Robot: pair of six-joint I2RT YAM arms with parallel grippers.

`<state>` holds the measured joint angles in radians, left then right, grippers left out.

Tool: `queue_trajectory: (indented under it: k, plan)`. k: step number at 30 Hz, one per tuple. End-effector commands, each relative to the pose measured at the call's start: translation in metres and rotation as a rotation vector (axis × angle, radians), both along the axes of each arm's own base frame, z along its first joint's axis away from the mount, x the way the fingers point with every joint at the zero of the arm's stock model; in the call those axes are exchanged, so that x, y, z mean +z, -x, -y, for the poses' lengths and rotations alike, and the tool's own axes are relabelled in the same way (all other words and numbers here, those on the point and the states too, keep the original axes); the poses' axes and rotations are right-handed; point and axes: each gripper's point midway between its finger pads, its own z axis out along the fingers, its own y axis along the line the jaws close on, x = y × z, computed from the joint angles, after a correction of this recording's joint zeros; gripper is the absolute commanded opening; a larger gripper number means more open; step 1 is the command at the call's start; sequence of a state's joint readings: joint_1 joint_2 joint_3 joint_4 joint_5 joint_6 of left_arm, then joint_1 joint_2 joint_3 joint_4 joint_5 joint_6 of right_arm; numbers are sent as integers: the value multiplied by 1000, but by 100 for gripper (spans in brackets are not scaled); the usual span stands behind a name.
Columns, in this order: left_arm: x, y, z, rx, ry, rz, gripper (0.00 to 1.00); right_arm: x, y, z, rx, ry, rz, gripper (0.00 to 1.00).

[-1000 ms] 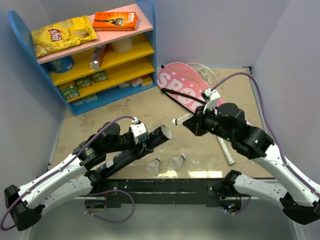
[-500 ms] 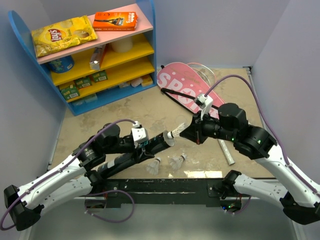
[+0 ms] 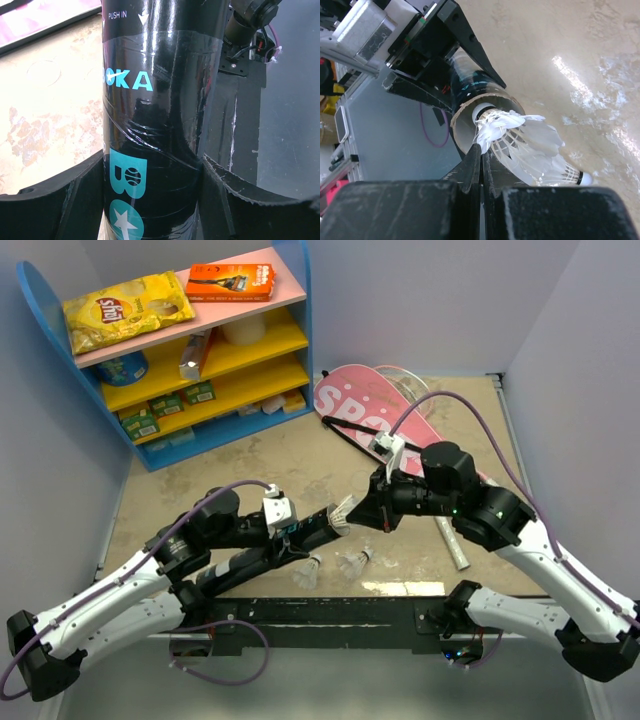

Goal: Pack up the badminton gear

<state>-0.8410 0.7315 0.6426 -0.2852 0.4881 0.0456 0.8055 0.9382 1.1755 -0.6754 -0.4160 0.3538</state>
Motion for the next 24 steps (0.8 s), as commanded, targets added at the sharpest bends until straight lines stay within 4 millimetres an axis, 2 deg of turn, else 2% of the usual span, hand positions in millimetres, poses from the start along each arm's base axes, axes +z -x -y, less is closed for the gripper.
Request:
queue_trajectory:
  k: [1,6,9,15,18,24]
  plan:
    - [20,3,6,-39,69,60,0,0,2,-21,82,-71,14,0]
    - [22,5,6,-49,77,64,0,-23,0,-42,113,-61,-37,0]
    - [24,7,6,-55,87,70,0,-29,2,-52,128,-71,-49,0]
    - [30,10,5,-63,103,83,0,-48,14,-74,172,-87,-102,0]
    - [33,10,4,-61,112,92,0,-66,25,-84,205,-106,-154,0]
    - [38,12,3,-69,130,107,0,-73,42,-100,275,-229,-223,0]
